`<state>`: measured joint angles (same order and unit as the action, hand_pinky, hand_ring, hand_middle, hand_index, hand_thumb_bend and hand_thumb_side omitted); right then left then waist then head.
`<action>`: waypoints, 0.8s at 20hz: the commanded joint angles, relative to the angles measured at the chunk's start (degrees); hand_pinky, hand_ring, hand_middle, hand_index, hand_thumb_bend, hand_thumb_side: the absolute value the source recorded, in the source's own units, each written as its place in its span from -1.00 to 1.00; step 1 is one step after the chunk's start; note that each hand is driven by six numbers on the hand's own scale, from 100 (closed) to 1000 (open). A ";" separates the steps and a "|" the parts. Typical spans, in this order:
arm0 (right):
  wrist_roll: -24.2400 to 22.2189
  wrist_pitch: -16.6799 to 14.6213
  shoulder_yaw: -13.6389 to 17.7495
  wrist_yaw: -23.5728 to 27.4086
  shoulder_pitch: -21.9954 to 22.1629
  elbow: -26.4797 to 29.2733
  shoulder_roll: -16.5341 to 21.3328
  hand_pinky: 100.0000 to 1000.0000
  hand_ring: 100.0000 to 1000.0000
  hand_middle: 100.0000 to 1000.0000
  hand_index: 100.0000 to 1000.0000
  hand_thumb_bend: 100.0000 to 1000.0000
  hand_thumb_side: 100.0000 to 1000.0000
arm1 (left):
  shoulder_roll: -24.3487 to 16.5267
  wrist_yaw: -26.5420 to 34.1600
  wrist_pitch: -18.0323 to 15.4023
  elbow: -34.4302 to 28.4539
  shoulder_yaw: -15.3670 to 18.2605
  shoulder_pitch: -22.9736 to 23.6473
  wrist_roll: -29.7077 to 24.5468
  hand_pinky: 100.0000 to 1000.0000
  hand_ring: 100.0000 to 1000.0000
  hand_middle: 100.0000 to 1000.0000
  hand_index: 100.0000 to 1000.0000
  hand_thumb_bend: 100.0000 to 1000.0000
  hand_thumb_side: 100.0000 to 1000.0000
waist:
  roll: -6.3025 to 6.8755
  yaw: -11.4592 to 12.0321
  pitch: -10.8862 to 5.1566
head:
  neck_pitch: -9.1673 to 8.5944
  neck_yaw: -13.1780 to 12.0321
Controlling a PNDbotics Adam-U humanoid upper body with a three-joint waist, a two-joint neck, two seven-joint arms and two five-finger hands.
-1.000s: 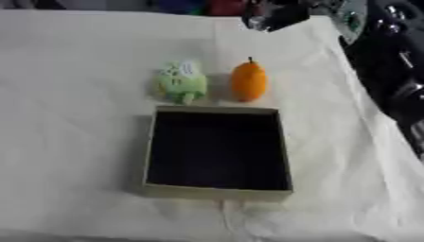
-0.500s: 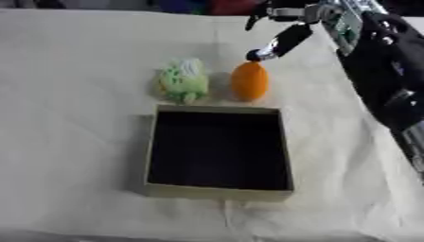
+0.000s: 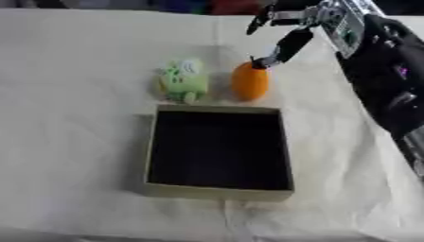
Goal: Pick up objects on the table and place them in the box.
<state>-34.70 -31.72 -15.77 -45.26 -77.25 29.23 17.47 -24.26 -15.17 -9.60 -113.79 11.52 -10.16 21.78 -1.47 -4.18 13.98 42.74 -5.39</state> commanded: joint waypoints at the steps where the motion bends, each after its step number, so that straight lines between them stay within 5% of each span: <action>1: -4.24 -1.51 -0.06 2.79 -0.70 1.16 1.10 0.78 0.88 0.67 0.74 -0.31 -0.19 | -0.93 0.05 -0.07 -0.80 0.52 -0.61 -0.28 0.60 0.11 0.37 0.72 -1.00 0.80 | 0.30 0.11 -0.84 | -0.07 0.07; 8: -9.82 1.34 -1.10 8.63 0.83 2.74 0.63 0.79 0.90 0.68 0.75 -0.37 -0.21 | -0.73 0.15 0.01 -0.80 0.62 -0.70 -0.70 0.60 0.11 0.37 0.72 -1.00 0.79 | 0.36 0.29 -0.61 | -0.13 0.07; 16: -12.32 3.65 -1.10 8.23 2.43 1.07 -0.57 0.76 0.89 0.64 0.71 -0.41 -0.14 | -0.49 0.23 -0.03 -0.80 0.72 -0.80 -1.04 0.60 0.10 0.37 0.72 -1.00 0.79 | 0.62 0.66 -0.31 | -0.25 0.24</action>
<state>-42.45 -23.97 -17.26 -36.74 -73.76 30.23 16.41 -24.17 -15.11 -9.56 -113.79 11.56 -10.46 20.95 -1.12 -3.54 14.53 42.74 -5.31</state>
